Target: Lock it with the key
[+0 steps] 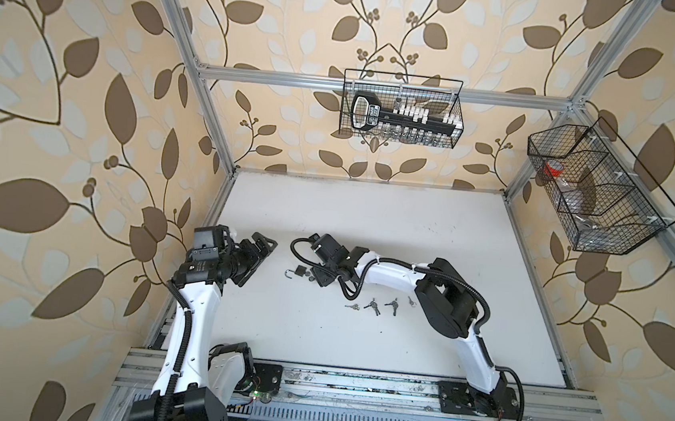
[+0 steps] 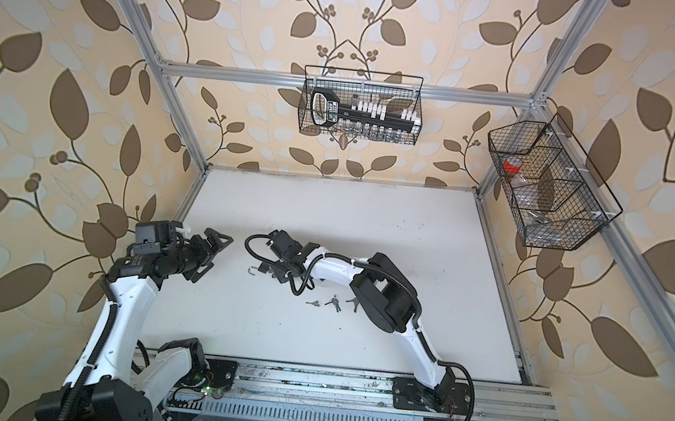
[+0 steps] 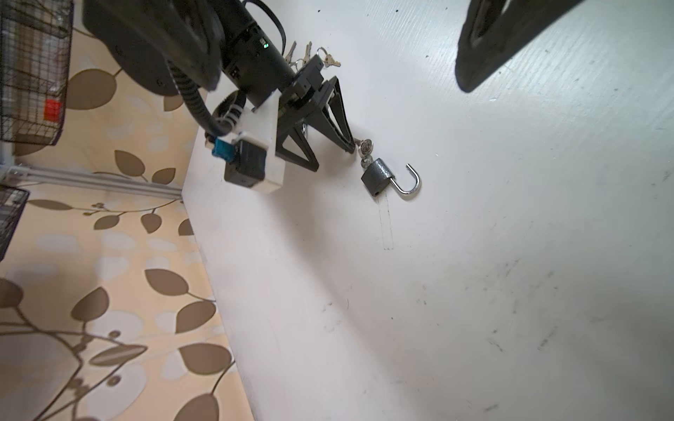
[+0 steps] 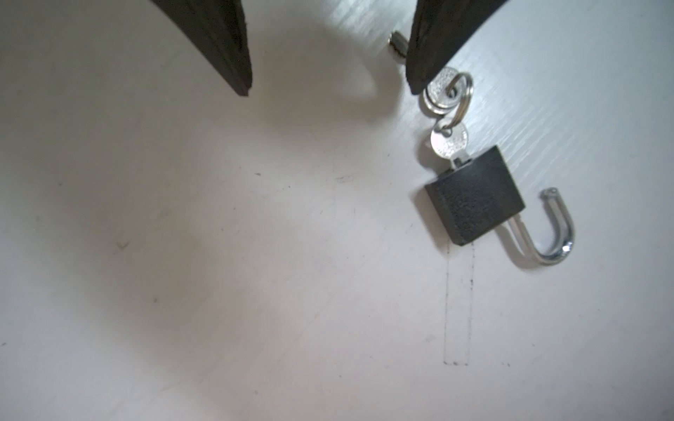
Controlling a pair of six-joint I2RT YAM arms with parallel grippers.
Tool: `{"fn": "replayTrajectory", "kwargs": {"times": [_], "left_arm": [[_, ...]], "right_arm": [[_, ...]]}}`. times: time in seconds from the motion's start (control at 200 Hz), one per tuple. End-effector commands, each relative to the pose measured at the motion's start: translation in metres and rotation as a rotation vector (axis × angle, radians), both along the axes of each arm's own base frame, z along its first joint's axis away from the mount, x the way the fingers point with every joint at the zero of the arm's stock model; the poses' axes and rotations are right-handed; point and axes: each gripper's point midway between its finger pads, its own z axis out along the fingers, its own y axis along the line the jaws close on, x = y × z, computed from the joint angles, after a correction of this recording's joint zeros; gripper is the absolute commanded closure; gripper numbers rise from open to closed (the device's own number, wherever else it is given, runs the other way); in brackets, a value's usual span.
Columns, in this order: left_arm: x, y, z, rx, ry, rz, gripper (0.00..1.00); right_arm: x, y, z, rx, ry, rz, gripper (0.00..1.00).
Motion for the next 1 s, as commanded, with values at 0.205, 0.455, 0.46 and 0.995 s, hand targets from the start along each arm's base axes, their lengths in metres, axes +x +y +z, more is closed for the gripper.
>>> {"fn": "replayTrajectory", "kwargs": {"times": [0.205, 0.455, 0.46, 0.995], "left_arm": [[-0.013, 0.008, 0.005, -0.067, -0.053, 0.070, 0.01], [-0.018, 0.012, -0.002, -0.065, -0.022, 0.093, 0.01], [-0.018, 0.012, -0.003, -0.064, -0.021, 0.093, 0.01], [-0.022, 0.011, -0.001, -0.042, -0.031, 0.090, 0.01]], "right_arm": [[-0.028, 0.057, 0.014, 0.126, 0.018, 0.398, 0.30], [-0.012, 0.071, -0.005, 0.080, 0.017, 0.398, 0.30], [-0.012, 0.071, -0.006, 0.077, 0.018, 0.397, 0.30], [-0.003, 0.073, -0.032, 0.026, 0.064, 0.393, 0.39]]}}
